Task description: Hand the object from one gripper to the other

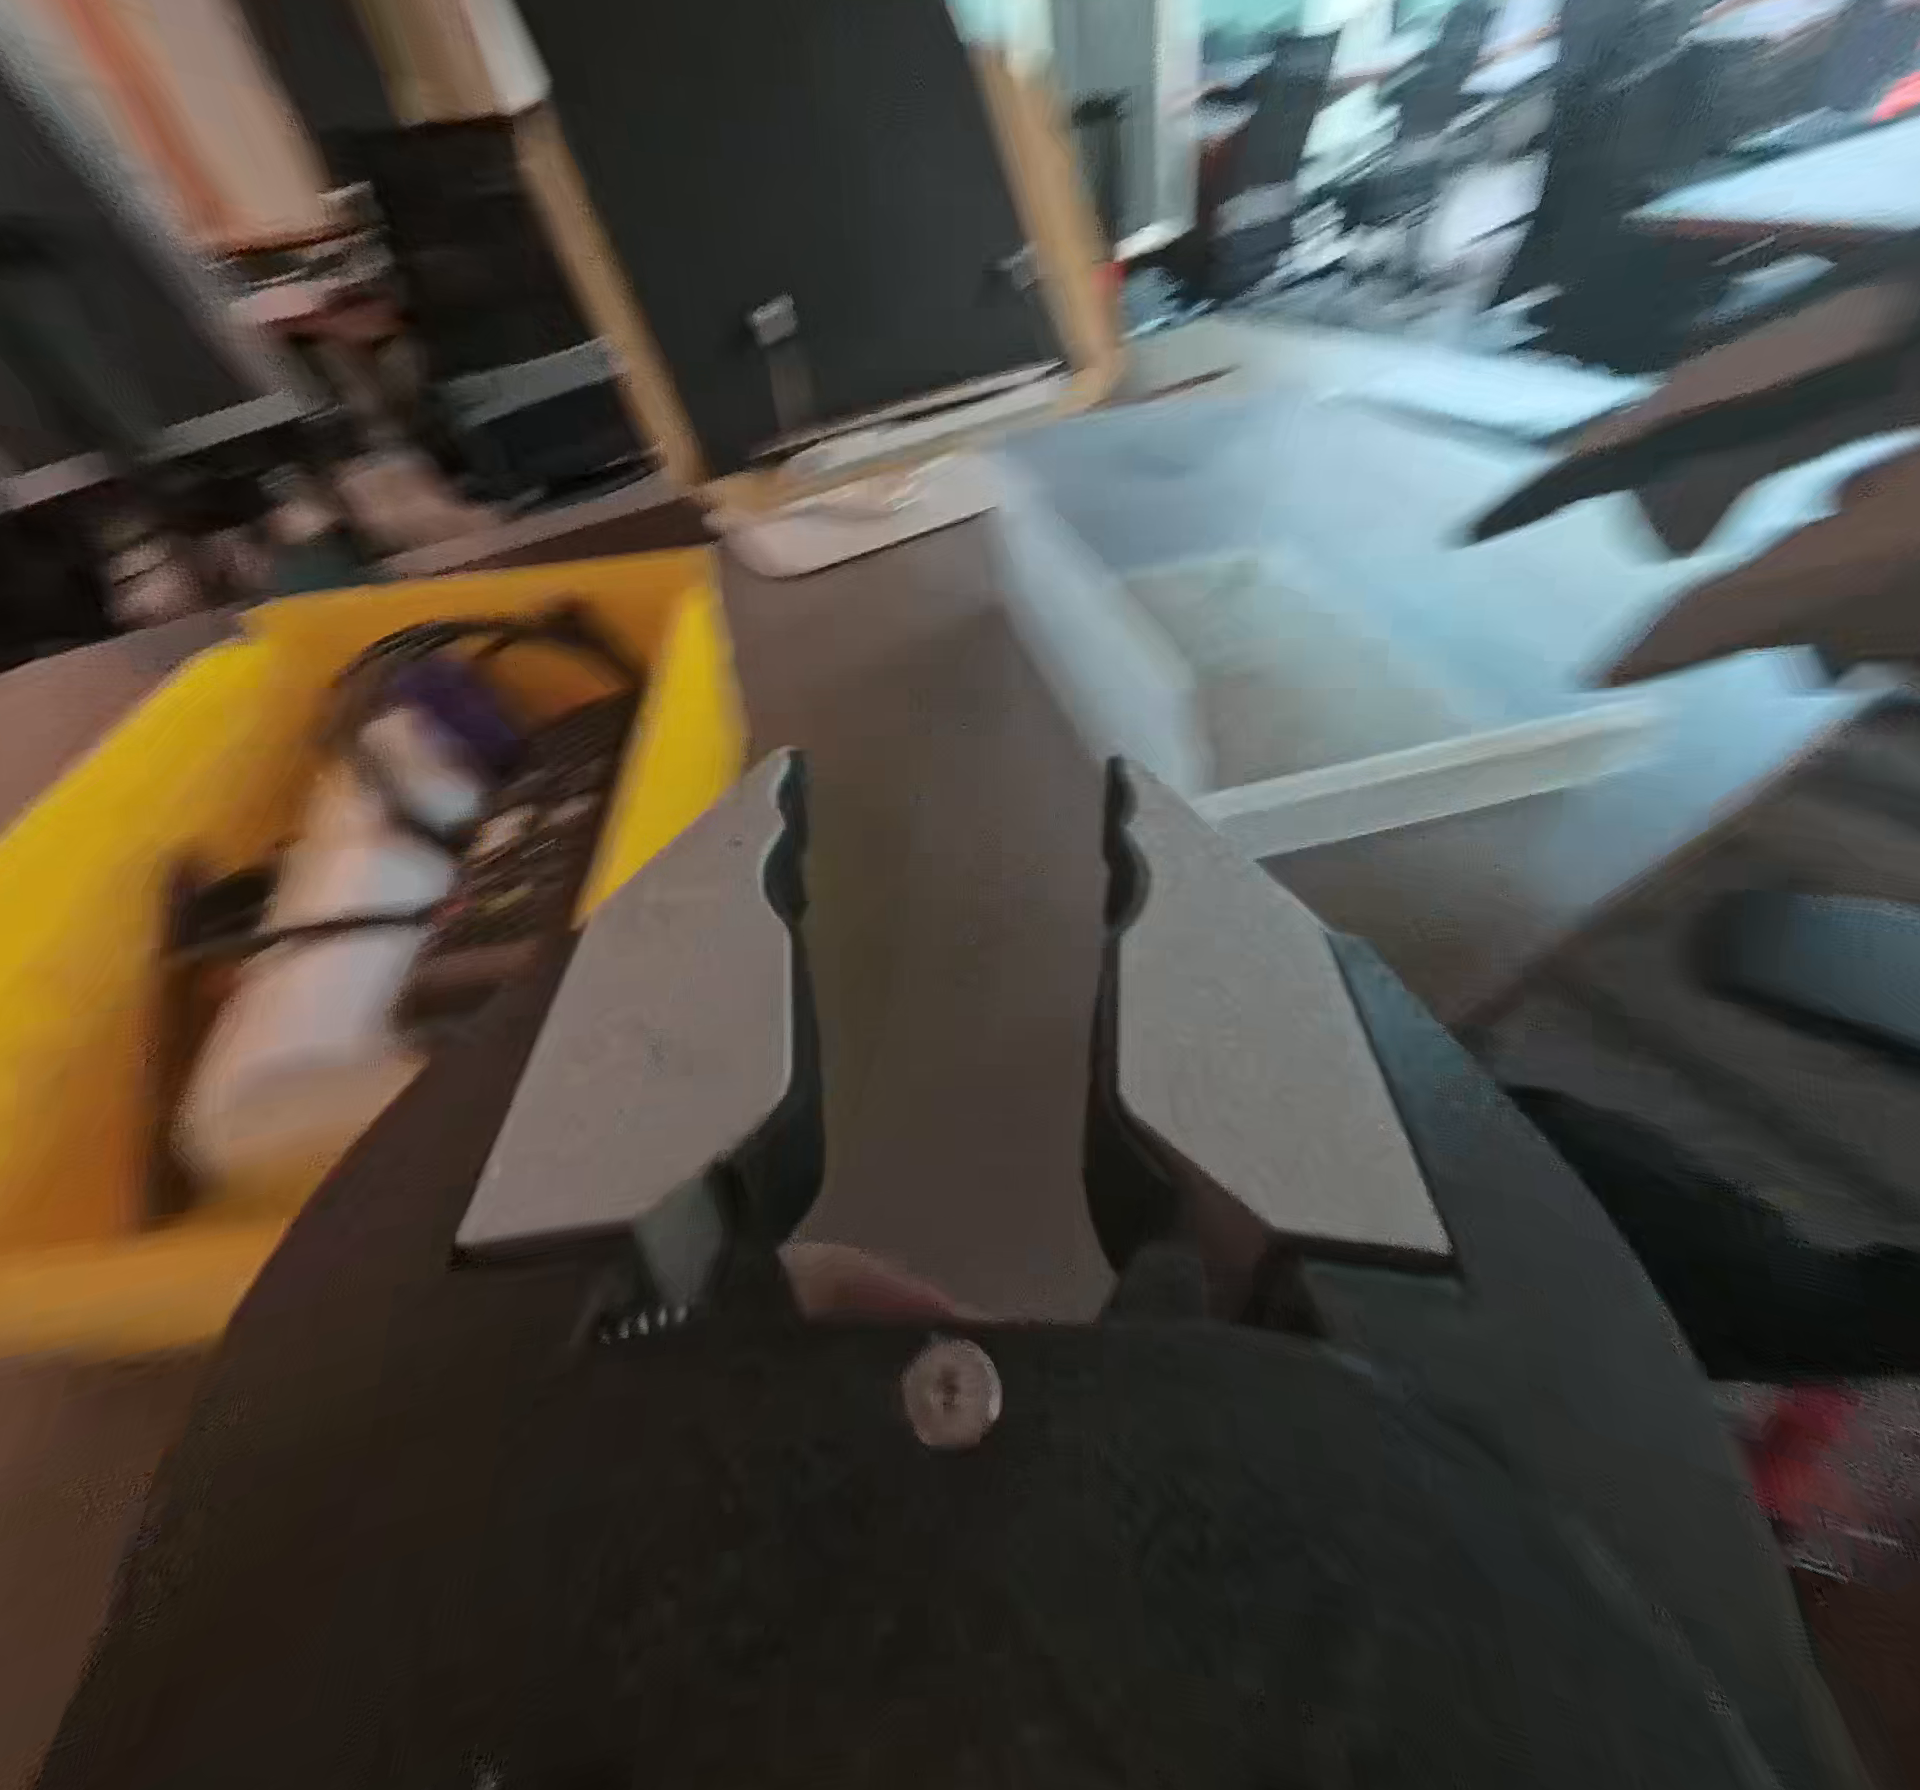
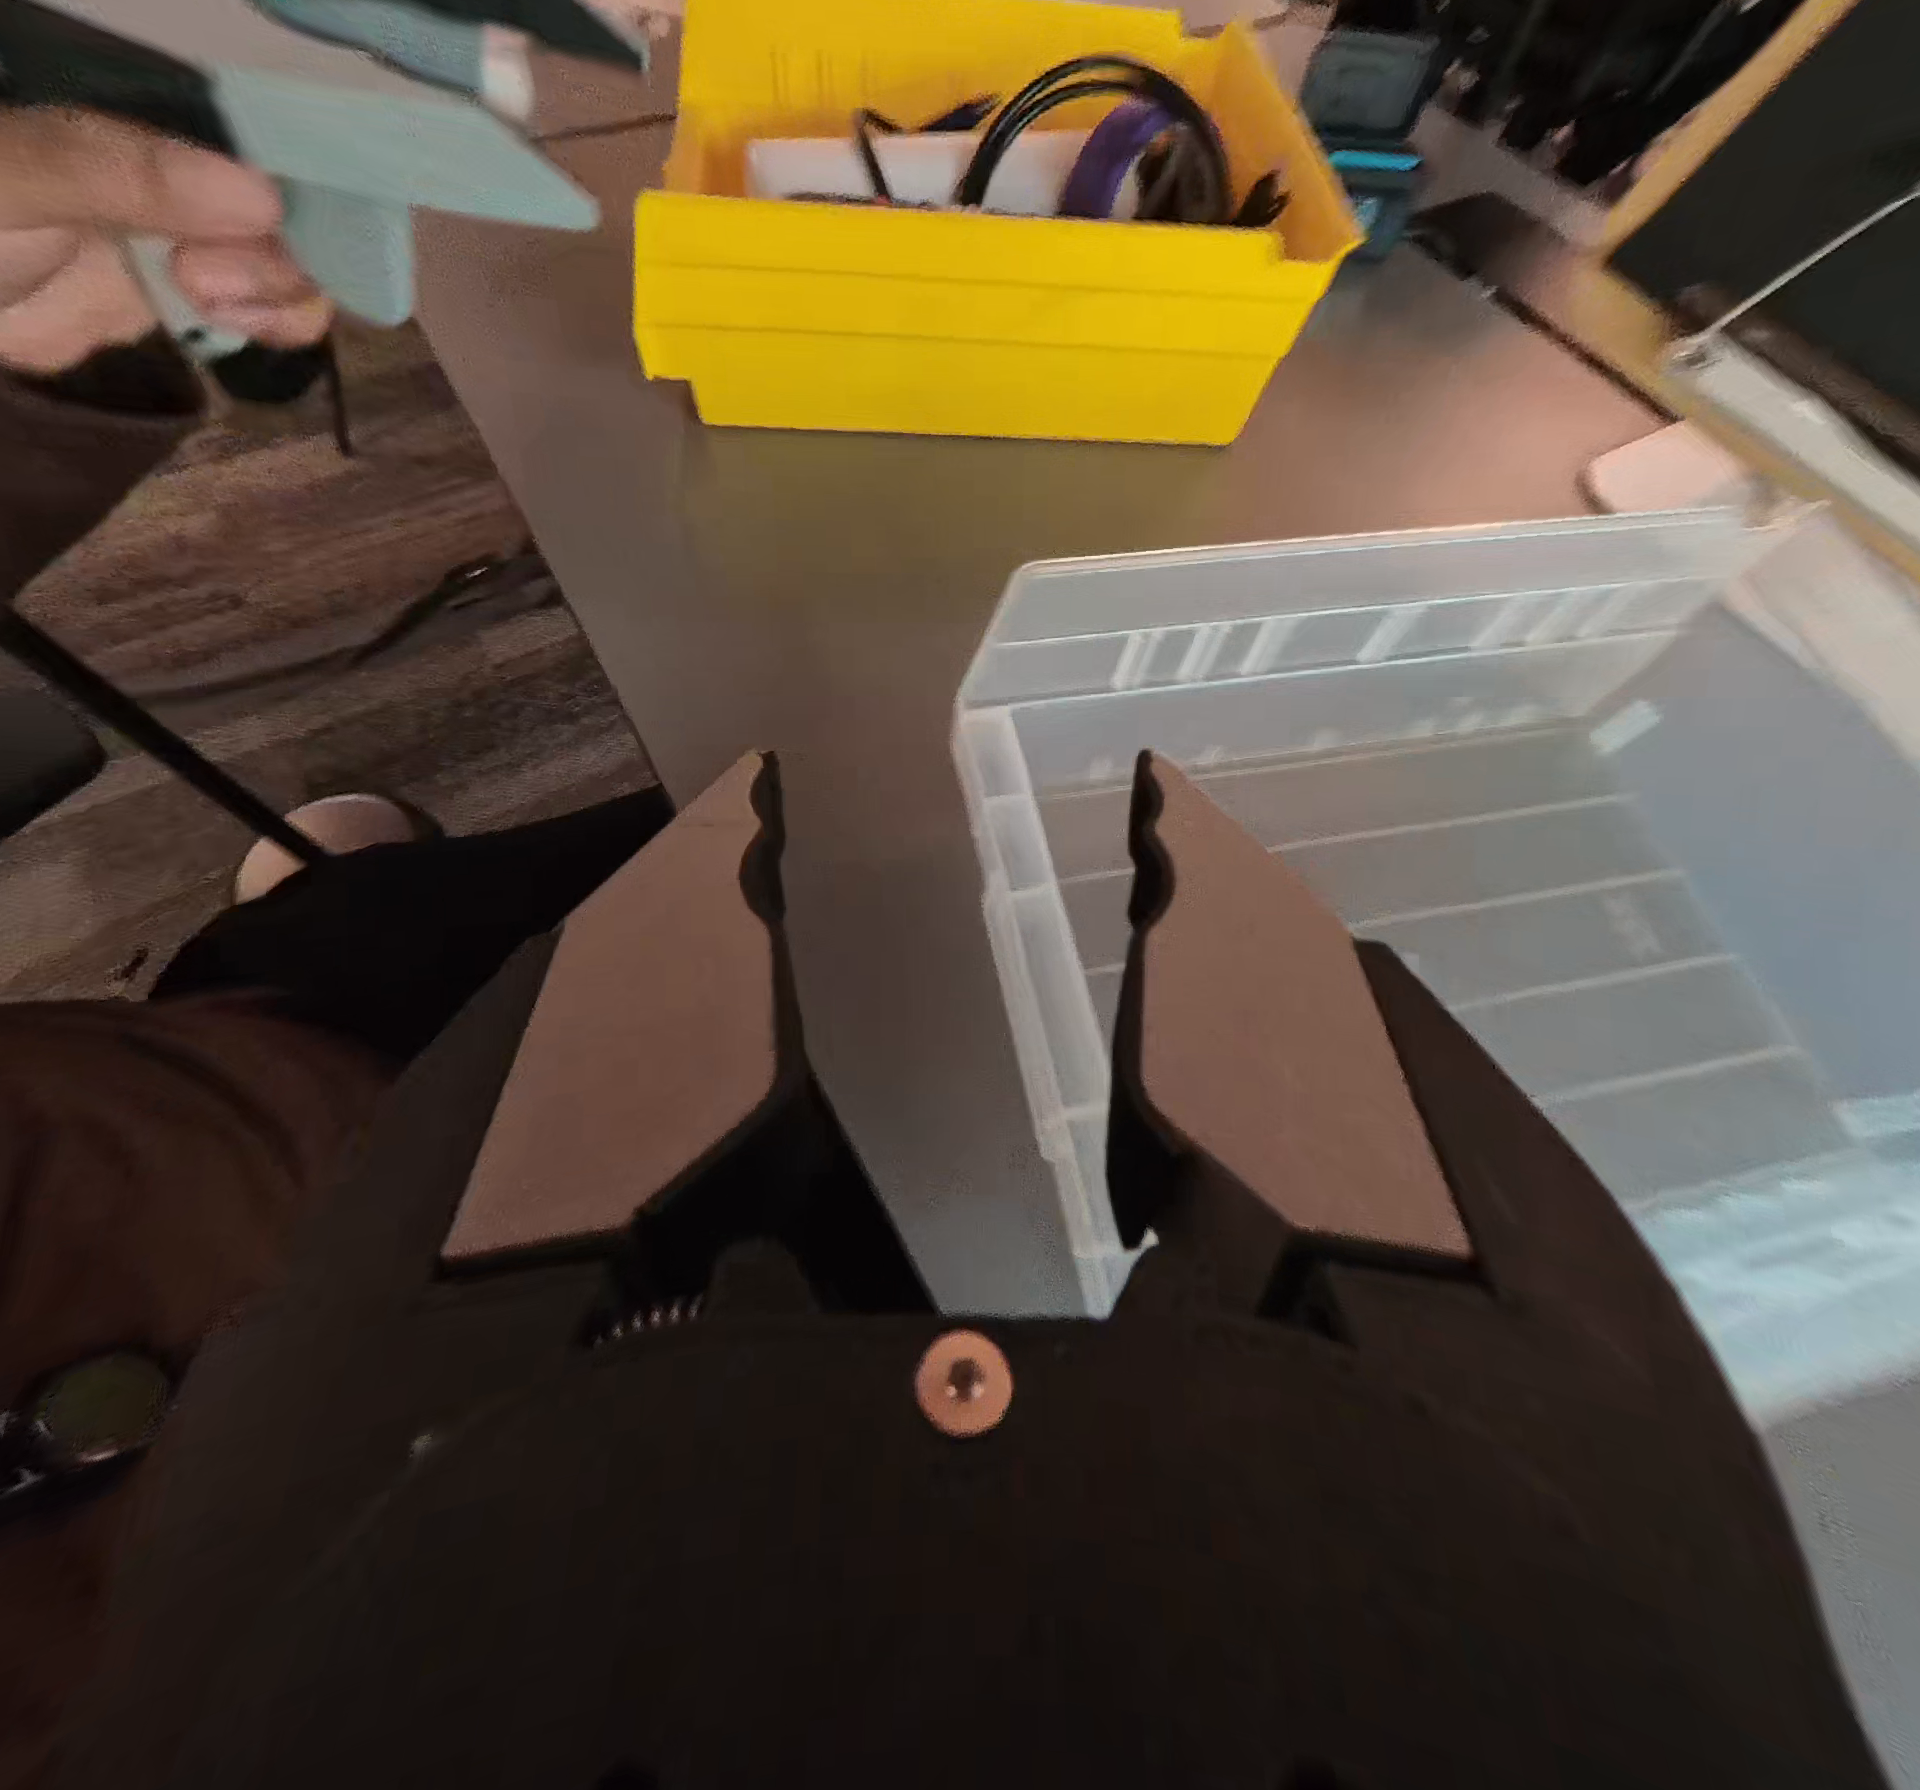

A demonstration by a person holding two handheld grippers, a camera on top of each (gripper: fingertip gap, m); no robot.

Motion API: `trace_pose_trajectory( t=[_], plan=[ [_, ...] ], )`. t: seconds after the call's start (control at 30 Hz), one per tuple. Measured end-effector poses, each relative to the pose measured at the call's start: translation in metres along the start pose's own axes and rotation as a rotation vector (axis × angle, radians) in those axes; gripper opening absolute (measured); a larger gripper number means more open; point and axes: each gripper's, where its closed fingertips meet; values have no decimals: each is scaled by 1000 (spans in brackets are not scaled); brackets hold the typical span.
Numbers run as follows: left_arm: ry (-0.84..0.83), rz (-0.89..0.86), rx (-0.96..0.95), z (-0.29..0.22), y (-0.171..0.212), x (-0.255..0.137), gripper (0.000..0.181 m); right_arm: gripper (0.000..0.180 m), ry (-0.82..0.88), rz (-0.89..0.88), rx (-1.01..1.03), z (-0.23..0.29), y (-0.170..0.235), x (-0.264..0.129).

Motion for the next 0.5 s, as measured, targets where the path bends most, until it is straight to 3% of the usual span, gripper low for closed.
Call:
trace_pose_trajectory(
  t=[0.1,0.23,0.3,0.5],
  plan=[
    [-178,176,33,64,46,8,71,66,33,102,4,-1,14,37],
    [-267,316,83,101,89,30,72,62,160,295,-35,-26,49,71],
    [-312,339,120,115,99,37,63,58,218,378,-86,-43,65,70],
    [-237,312,38,114,106,53,47,43,94,528,11,-55,108,37]
  ],
)
Point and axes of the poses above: each gripper's, where its closed fingertips meet, x out along the fingers, y out of its underside, z = x × y across the jaws, and after that the axes turned 2 degrees about x, right-handed
